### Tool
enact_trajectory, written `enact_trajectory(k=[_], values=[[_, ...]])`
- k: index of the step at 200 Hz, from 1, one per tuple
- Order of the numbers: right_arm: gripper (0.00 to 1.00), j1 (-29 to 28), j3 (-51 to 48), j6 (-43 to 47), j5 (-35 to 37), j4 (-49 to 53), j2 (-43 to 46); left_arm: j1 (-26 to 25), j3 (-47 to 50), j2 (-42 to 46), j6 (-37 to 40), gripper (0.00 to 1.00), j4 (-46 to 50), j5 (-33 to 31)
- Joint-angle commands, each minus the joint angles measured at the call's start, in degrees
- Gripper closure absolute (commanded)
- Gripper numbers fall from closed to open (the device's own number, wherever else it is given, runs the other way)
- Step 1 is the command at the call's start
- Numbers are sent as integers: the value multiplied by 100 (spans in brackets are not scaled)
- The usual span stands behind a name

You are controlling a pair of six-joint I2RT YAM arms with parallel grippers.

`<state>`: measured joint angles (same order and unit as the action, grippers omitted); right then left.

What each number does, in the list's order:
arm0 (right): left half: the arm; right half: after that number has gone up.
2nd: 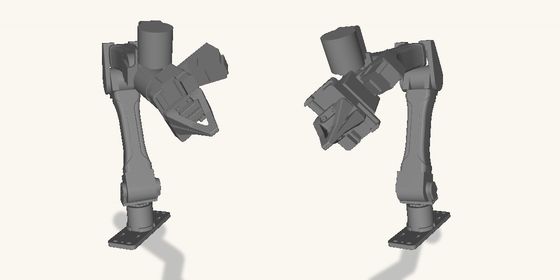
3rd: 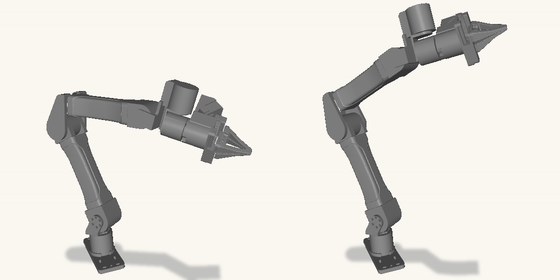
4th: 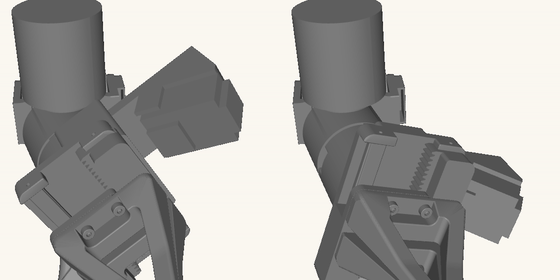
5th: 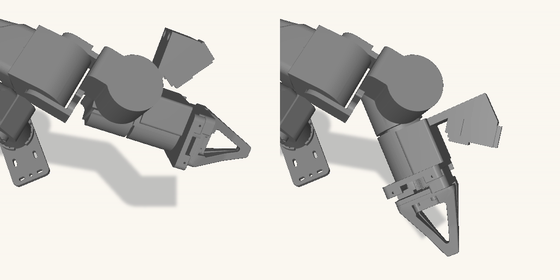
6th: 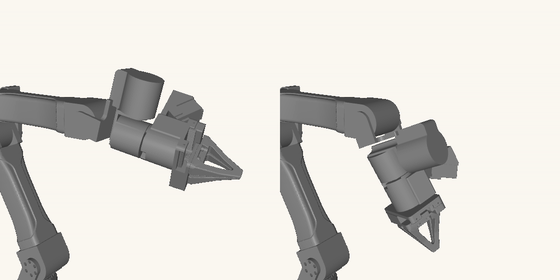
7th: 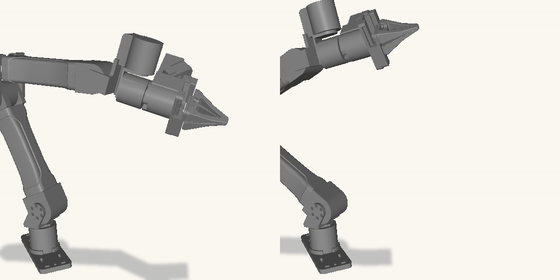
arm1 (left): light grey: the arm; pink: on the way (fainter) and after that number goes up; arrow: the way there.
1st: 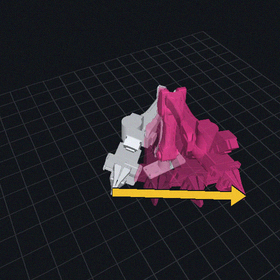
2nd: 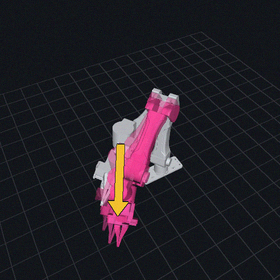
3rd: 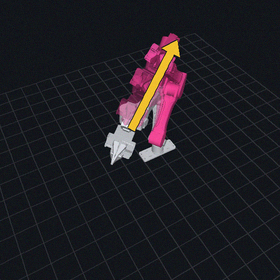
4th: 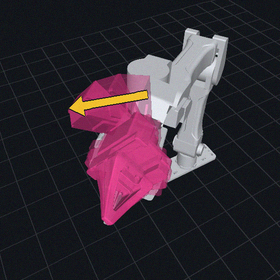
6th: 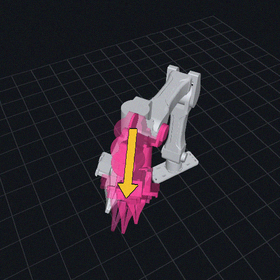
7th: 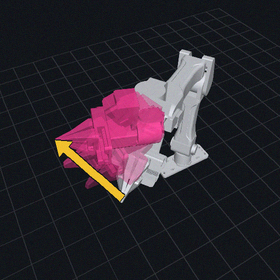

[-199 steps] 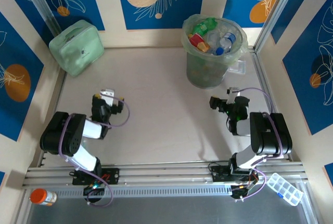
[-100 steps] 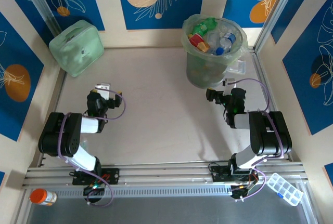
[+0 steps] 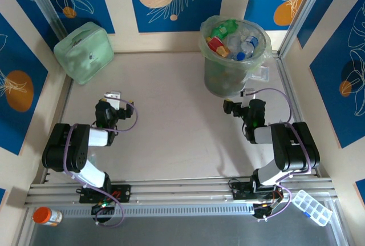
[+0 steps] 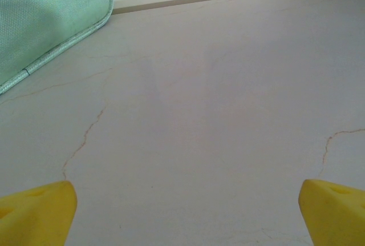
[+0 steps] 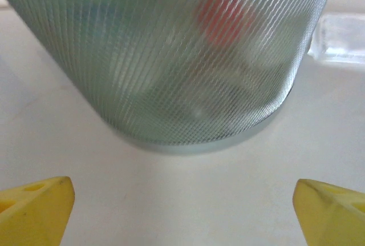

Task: Put the plastic bottles in the bin

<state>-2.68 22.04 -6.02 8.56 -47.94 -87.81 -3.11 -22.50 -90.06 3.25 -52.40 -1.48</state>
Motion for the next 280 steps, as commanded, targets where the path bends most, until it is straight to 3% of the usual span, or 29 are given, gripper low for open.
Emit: enact_trajectory(k=[1, 280], values=[[1, 306, 81, -105, -214, 41, 121, -5, 53, 59, -52, 1, -16, 152], [1, 268, 190, 13, -337, 191, 62, 2, 44, 59, -48, 1, 1, 156]])
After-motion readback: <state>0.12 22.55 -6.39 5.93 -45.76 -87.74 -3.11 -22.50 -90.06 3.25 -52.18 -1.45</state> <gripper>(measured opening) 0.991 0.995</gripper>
